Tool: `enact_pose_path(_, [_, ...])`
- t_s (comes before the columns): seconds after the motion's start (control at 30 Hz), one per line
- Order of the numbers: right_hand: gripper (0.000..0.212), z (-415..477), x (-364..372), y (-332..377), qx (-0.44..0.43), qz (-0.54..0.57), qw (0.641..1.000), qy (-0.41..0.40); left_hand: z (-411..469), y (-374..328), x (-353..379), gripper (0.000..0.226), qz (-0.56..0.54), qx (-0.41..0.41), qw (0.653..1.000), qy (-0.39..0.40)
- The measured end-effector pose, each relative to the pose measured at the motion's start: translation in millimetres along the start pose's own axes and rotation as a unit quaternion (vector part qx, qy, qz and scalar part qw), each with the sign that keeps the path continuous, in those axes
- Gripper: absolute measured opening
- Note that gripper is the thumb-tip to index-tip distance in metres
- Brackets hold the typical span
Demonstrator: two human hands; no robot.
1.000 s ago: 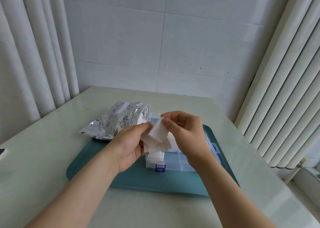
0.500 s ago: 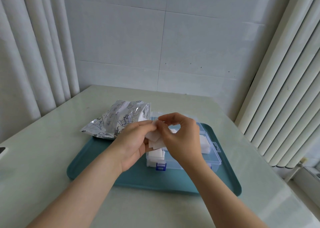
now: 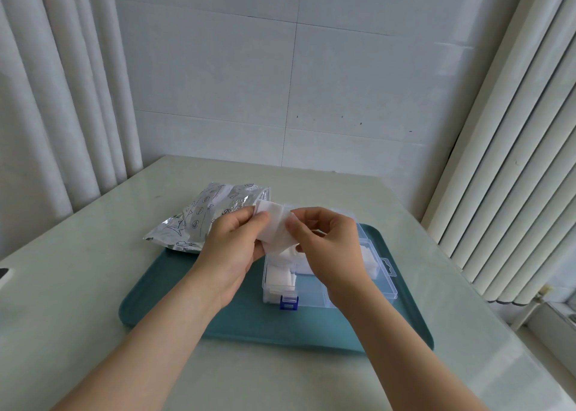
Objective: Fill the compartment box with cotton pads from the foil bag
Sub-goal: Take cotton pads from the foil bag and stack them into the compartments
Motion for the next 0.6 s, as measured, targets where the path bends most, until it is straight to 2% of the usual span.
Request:
enact_pose_path(0.13, [0.008, 1.8, -5.4, 2.9, -0.006, 0.019, 0.999, -0.026, 1.7, 0.2, -3.3, 0.024, 0.001, -0.005, 1.0, -0.016])
enact_pose_path(0.3, [0.015, 2.1, -20.2, 14.1, -0.056, 0.033, 0.992, -0.111, 2.5, -0.5, -8.3, 0.028, -0.016, -0.007, 0.999, -0.045])
enact_pose_path(0.47, [0.017, -1.1, -9.2, 20.0, -0.076, 0.014, 0.996, -0.044, -2.5, 1.1, -0.5, 0.031, -0.02, -0.034, 0.999, -0.028])
enact_pose_path(0.6, [0.014, -2.0, -4.1, 16.1, -0.097, -0.057, 0.993, -0.043, -4.4, 5.8, 6.5, 0.034, -0.022, -0.052, 0.998, 0.002])
Point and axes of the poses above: each hand's wrist, its own z-axis towards the middle knuckle, its own x-axis out of the palm, y = z × x, the point moved 6 cm from there along z, towards the middle knuckle, and after that the axes turned 5 degrees about -y, right-handed, at the moved point
